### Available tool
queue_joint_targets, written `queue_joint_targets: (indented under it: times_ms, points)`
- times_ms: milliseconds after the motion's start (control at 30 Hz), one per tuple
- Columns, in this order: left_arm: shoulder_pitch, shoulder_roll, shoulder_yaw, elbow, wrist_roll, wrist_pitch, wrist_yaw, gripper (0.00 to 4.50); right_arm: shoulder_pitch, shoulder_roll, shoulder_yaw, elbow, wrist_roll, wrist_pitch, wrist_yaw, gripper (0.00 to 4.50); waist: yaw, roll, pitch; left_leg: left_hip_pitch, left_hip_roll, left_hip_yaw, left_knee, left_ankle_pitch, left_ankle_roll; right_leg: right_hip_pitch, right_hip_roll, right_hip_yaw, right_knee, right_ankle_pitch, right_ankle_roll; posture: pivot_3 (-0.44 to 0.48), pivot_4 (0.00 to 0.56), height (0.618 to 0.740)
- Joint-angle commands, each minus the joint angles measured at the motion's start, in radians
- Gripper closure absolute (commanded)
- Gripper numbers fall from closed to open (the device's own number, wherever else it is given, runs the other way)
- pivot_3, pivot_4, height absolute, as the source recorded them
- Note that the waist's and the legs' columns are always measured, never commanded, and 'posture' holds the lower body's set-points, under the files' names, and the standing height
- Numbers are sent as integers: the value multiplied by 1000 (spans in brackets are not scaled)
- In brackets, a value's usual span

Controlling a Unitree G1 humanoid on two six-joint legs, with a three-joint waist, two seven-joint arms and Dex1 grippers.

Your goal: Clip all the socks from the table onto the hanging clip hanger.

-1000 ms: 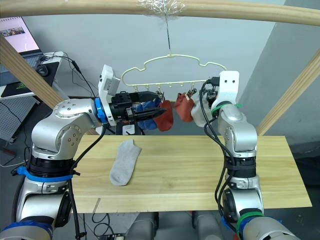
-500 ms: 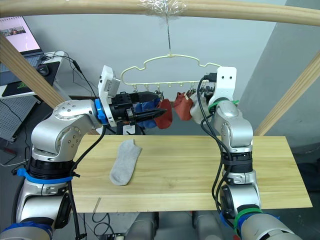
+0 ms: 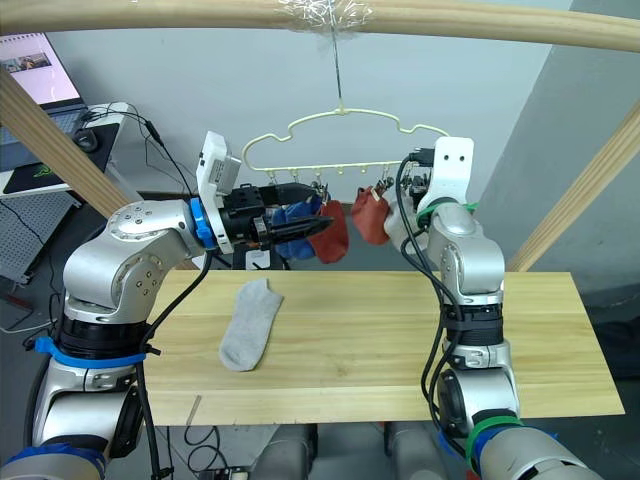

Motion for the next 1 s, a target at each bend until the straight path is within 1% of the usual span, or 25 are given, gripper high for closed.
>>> queue_joint_targets:
  times_ms: [33, 333, 633, 1000]
  points:
    - [-3, 1, 7, -34, -8, -6, 5, 1277, -26, 2, -5, -16, 0, -7, -10, 2582, 0, 0, 0, 0, 0, 0, 0, 0, 0, 0, 0, 0, 0, 0, 0, 124, 198, 740]
    - [-4, 1, 7, -31, -6, -8, 4, 1277, -30, 11, -14, -27, 8, 12, -15, 2582, 0, 0, 0, 0, 0, 0, 0, 0, 0, 0, 0, 0, 0, 0, 0, 124, 197, 740]
    - [0, 2, 8, -35, -3, -9, 10, 1277, -75, 25, -19, 30, 13, -22, -7, 2582, 0, 0, 0, 0, 0, 0, 0, 0, 0, 0, 0, 0, 0, 0, 0, 130, 195, 740]
    - [0, 3, 3, -30, 0, -16, 12, 1277, -76, 21, -20, 33, 7, -34, -9, 2582, 0, 0, 0, 0, 0, 0, 0, 0, 0, 0, 0, 0, 0, 0, 0, 123, 192, 740]
